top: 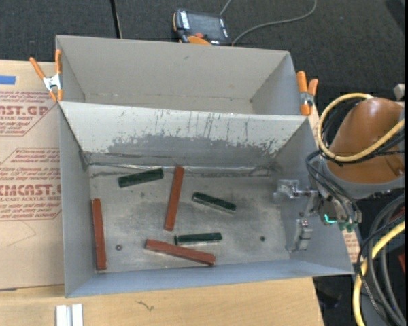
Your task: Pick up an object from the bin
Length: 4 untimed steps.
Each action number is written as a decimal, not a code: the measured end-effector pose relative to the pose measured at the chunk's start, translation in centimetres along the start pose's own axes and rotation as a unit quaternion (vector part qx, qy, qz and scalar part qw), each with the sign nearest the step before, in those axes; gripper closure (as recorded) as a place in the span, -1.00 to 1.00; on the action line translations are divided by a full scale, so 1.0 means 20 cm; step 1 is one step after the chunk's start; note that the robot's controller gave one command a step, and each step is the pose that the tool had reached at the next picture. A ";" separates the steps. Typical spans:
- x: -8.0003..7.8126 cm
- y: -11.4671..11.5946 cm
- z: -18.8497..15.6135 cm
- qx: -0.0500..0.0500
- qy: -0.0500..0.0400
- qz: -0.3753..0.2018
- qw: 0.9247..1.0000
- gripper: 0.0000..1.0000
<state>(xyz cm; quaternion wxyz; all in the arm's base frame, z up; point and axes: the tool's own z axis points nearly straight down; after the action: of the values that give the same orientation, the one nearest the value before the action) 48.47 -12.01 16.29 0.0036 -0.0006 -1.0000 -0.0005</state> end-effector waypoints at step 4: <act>-0.40 0.65 0.47 -0.001 -0.002 0.071 0.997 -1.00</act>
Offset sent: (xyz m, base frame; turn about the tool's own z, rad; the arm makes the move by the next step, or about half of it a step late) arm 0.0769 0.0663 -0.0929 -0.0068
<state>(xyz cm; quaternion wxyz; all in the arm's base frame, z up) 56.52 1.07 6.79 0.0012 -0.0720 -0.9974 -0.0008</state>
